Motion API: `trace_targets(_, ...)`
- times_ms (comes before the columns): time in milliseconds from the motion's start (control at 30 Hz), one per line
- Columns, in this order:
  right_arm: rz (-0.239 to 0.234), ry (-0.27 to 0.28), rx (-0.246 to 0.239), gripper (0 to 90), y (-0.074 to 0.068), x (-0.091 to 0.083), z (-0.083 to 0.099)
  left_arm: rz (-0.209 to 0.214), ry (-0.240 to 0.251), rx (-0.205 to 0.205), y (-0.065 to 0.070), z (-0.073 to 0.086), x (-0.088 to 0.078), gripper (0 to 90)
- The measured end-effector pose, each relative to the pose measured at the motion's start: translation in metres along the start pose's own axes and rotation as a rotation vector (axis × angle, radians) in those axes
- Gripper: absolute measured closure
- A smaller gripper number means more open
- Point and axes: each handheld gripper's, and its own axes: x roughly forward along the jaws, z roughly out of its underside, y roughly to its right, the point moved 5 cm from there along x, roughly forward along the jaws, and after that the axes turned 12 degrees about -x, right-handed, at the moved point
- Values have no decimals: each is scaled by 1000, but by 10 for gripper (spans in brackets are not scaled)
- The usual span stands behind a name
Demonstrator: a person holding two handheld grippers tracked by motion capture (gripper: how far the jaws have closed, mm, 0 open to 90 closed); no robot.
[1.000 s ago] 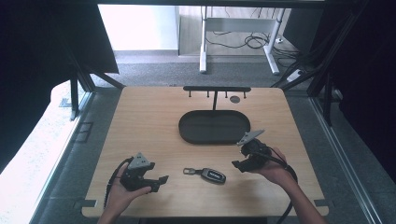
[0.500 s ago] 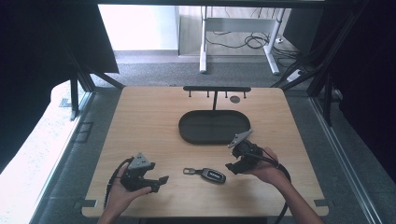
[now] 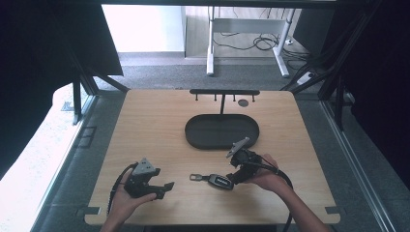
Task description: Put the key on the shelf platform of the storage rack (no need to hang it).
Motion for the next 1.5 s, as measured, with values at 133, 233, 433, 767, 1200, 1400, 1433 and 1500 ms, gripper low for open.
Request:
trace_targets(133, -10, -16, -14, 312, -4, 6, -2, 2, 4, -2, 0, 0, -1, 254)
trace_targets(233, -13, -20, -20, 307, -5, 8, -4, 1, 4, -2, 0, 0, -1, 254)
trace_targets(433, -33, -26, -39, 286, -13, 18, -10, -3, -1, 4, -1, 0, -1, 254)
trace_targets(767, -65, -77, -63, 276, -23, 38, -15, -5, 2, 1, -2, 0, 0, 254)
trace_targets(1200, -84, -112, -93, 344, -27, 55, -18, -8, 3, 7, -1, -1, -2, 254)
trace_targets(1400, -107, -117, -91, 380, -28, 60, -18, -9, 2, 8, -2, -1, -2, 254)
trace_targets(1433, -109, -115, -91, 386, -28, 60, -19, -9, 2, 9, -2, -1, -2, 254)
trace_targets(1500, -119, -113, -87, 402, -28, 60, -19, -8, 2, 9, -1, -1, -2, 254)
